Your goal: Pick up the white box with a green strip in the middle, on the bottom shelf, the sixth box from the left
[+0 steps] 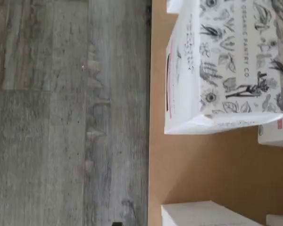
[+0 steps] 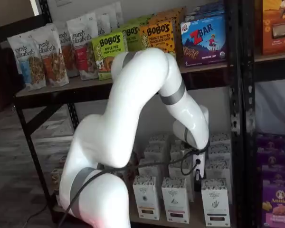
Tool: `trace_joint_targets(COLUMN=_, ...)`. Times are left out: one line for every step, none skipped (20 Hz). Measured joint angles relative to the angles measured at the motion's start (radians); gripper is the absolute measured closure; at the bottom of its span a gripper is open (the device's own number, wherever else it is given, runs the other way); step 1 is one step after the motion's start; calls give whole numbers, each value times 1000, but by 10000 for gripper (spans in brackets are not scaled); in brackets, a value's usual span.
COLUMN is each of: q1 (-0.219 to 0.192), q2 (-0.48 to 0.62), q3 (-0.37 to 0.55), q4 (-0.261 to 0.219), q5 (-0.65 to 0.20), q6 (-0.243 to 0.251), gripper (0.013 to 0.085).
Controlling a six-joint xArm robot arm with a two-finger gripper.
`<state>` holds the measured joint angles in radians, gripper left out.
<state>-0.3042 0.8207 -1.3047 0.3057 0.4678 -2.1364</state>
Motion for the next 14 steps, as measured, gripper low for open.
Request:
trace_joint_targets(q1=-2, q2=14, q3=-15, q4=1, q5=-1, q6=-3, gripper=130)
trace_joint_targets(q1=-5, q2=29, q3=-35, q4=2, q5=2, q6=-6, gripper=130)
trace_joint_targets(q1=-7, q2=43, q3=-53, q4=-3, q5=5, q6=-3, gripper=130)
trace_joint_targets(q1=-9, q2=59, q3=-72, q4=-10, q5=6, q6=2, gripper=130)
trace_joint_targets(q1=-9, q2=70, q3=-86, q4=-12, q5=7, q6=3, gripper=130)
trace_joint_targets(q1=-10, q2=85, q3=-106, q4=-14, q5=11, q6=5, gripper=130)
trace_joint_targets(q1=-11, q2=100, q3=-125, q4=-22, q5=13, q6=11, gripper=130)
trace_joint_targets(q1=-11, q2=113, q3=-139, q4=-31, q5=12, q6=19, gripper=130)
trace_joint_targets(q1=-11, q2=123, q3=-152, q4=-41, q5=12, q6=28, gripper=130)
trace_joint_targets(q1=-12, q2=135, q3=-166, q4=-55, q5=13, q6=39, gripper=130)
trace_joint_targets(q1=-13, q2=150, q3=-184, q4=-78, q5=14, q6=58, gripper=130)
trace_joint_targets(q1=-14, q2=165, q3=-202, q4=-97, q5=18, q6=74, gripper=130)
trace_joint_targets(q1=-15, q2=179, q3=-219, q4=-113, q5=22, q6=87, gripper=130)
trace_joint_targets(q1=-15, q2=194, q3=-235, q4=-132, q5=23, q6=103, gripper=130)
